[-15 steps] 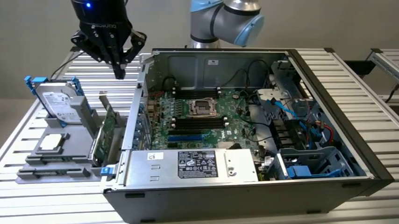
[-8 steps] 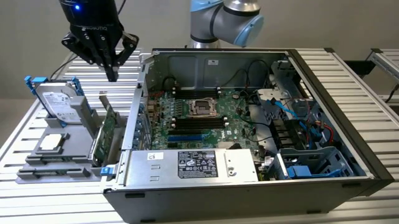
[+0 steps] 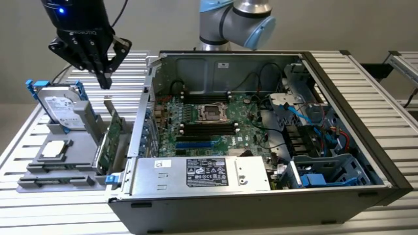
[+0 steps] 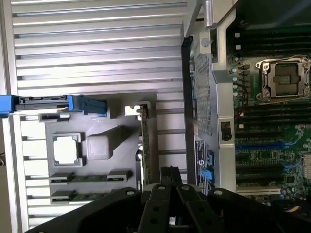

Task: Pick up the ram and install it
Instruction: 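Reach for the ram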

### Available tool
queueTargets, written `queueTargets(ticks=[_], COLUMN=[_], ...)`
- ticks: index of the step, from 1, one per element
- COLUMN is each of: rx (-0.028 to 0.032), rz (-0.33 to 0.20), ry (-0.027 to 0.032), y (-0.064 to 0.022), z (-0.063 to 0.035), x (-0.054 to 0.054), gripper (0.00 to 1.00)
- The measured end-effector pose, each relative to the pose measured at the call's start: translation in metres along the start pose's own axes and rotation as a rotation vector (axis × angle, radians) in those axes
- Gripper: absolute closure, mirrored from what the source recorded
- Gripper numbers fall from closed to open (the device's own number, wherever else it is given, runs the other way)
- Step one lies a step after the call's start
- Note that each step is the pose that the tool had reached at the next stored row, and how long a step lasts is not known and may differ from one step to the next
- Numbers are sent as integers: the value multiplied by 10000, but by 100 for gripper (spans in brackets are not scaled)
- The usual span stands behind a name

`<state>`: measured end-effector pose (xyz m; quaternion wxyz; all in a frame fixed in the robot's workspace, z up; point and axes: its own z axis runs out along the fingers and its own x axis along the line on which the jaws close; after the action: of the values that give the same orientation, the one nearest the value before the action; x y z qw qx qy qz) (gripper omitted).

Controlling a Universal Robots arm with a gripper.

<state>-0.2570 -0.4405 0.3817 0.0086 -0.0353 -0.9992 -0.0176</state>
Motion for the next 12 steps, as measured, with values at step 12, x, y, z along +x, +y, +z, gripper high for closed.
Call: queueTargets(ticks=[12], rx=[8], rz=[3], ry=[62], y=[-128], z=[37], x=[304], gripper=[89])
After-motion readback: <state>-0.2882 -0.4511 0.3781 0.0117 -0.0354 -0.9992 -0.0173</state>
